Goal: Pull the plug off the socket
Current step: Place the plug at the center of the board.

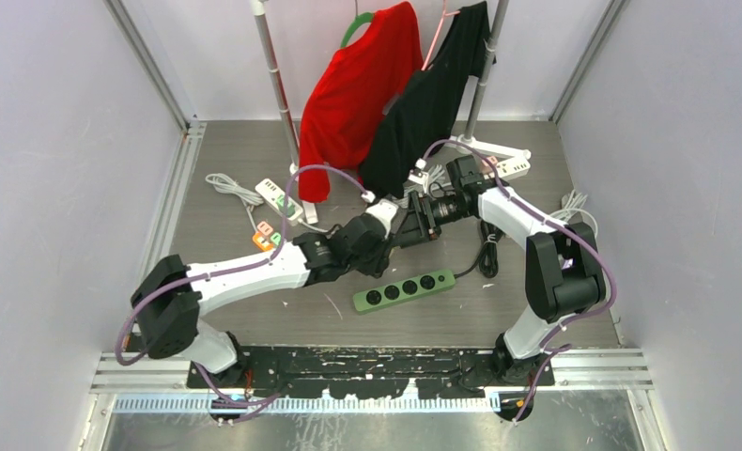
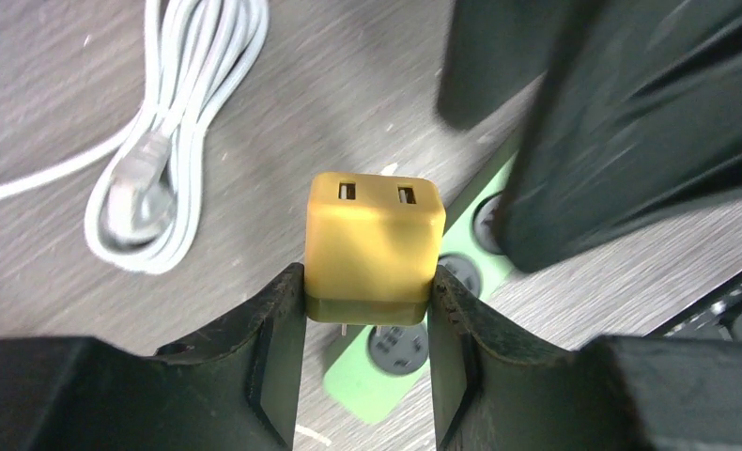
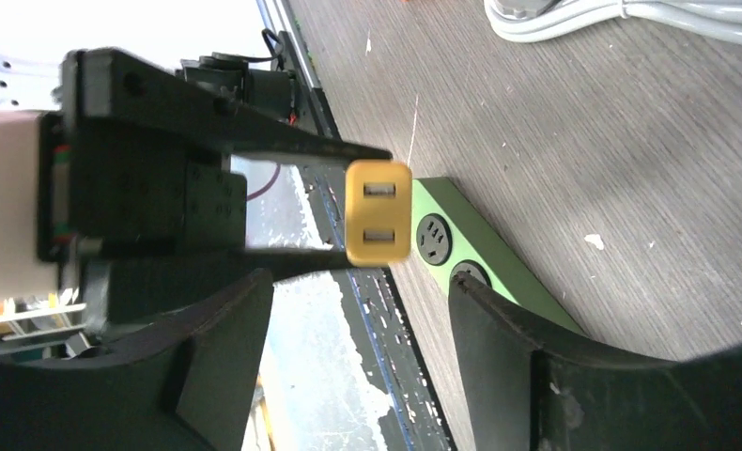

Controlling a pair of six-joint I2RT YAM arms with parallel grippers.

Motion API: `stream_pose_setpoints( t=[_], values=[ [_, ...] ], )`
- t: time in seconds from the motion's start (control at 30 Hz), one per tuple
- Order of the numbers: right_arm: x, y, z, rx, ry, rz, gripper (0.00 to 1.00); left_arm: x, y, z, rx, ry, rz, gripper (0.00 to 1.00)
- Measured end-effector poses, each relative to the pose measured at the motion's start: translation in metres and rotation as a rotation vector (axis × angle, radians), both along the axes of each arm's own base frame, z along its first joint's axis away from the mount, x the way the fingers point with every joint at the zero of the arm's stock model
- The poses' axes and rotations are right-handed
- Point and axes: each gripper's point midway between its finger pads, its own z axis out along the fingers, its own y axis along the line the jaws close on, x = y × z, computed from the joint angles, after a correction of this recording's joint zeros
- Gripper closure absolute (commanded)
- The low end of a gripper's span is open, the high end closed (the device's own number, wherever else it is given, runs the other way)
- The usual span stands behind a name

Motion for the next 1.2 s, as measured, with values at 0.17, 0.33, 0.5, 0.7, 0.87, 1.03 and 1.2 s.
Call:
stream_pose_setpoints(
  t=[0.17, 0.33, 0.5, 0.7, 0.87, 1.03, 1.2],
  values=[
    [-0.003, -0.002, 0.000, -0.013, -0.039, 0.032, 0.21, -0.013, 0.044, -0.016, 0.025, -0.002, 0.041, 1.00],
    [-0.004, -0.005, -0.004, -0.040, -0.063, 0.042, 0.21, -0.003, 0.091, -0.009, -0.011, -0.004, 0.182, 1.00],
    [-0.004, -0.008, -0.007, -0.059, -0.074, 0.048, 0.21, 0.021, 0.144, 0.008, -0.087, -0.020, 0.364, 1.00],
    [-0.005, -0.009, -0.009, -0.074, -0.080, 0.051, 0.21, 0.040, 0.204, 0.020, -0.188, -0.014, 0.553, 1.00],
    [-0.005, -0.010, -0.009, -0.078, -0.089, 0.053, 0.21, 0.065, 0.276, 0.017, -0.314, 0.026, 0.809, 1.00],
    [-0.004, -0.010, -0.010, -0.081, -0.092, 0.054, 0.21, 0.074, 0.325, -0.011, -0.453, 0.114, 1.026, 1.00],
    [-0.004, -0.010, -0.010, -0.081, -0.092, 0.054, 0.21, 0.076, 0.343, -0.051, -0.519, 0.267, 1.178, 1.00]
  ],
)
